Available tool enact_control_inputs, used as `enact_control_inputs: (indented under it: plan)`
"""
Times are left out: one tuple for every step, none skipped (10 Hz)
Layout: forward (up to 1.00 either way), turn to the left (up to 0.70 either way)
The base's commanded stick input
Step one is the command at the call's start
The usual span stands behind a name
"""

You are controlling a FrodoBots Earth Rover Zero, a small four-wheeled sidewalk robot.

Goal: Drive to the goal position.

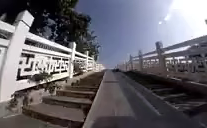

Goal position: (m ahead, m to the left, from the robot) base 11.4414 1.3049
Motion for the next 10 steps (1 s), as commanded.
enact_control_inputs:
  plan:
    - [0.7,-0.14]
    - [0.7,0.0]
    - [0.7,0.0]
    - [0.7,0.0]
    - [0.7,0.0]
    - [0.7,0.0]
    - [0.7,0.0]
    - [0.7,-0.02]
    - [0.7,-0.1]
    - [0.7,-0.14]
